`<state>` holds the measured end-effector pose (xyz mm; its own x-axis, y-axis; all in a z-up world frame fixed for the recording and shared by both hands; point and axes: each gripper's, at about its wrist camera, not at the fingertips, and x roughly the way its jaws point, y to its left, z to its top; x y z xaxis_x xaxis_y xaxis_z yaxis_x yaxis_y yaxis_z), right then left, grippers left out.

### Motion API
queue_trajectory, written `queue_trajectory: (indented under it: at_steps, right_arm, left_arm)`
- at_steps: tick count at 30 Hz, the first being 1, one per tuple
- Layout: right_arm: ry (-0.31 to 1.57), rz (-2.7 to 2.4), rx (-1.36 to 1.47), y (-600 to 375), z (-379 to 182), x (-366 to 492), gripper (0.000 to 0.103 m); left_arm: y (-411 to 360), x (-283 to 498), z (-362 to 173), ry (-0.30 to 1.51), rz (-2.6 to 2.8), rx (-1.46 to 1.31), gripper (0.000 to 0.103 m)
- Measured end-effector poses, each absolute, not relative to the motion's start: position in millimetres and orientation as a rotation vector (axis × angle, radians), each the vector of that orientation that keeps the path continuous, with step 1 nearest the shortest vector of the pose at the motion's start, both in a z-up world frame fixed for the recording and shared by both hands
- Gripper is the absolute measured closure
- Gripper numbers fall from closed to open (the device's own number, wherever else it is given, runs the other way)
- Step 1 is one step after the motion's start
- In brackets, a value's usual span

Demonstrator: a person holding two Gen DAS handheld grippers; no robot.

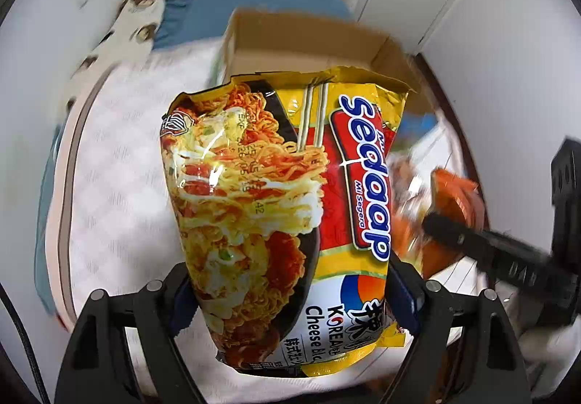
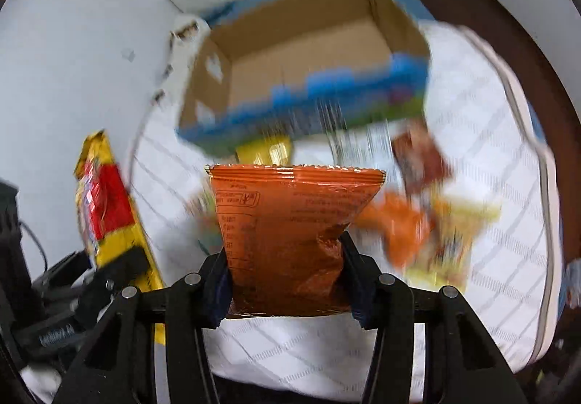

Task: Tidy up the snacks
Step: 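Carry both packs into the cardboard box and open both grippers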

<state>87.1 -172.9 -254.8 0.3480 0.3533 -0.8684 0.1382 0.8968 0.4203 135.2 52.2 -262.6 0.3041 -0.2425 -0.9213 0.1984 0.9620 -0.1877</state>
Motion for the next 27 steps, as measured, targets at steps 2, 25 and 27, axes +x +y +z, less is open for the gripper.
queue_trajectory:
  at_steps: [2, 25, 27]
  right_arm:
    - [1.188, 0.137, 0.443, -164, -248, 122, 0.050]
    - [1.422, 0.128, 0.203, -186, -405, 452, 0.019]
    - [1.420, 0.133, 0.202, -189, -403, 452, 0.018]
  left_arm:
    - [42, 179, -251, 1.229, -0.300, -0.041, 0.019]
    - [-30, 446, -380, 1.484, -0.190, 0.005, 0.018]
    - [-28, 443, -382, 1.483, -0.179, -0.003, 0.018]
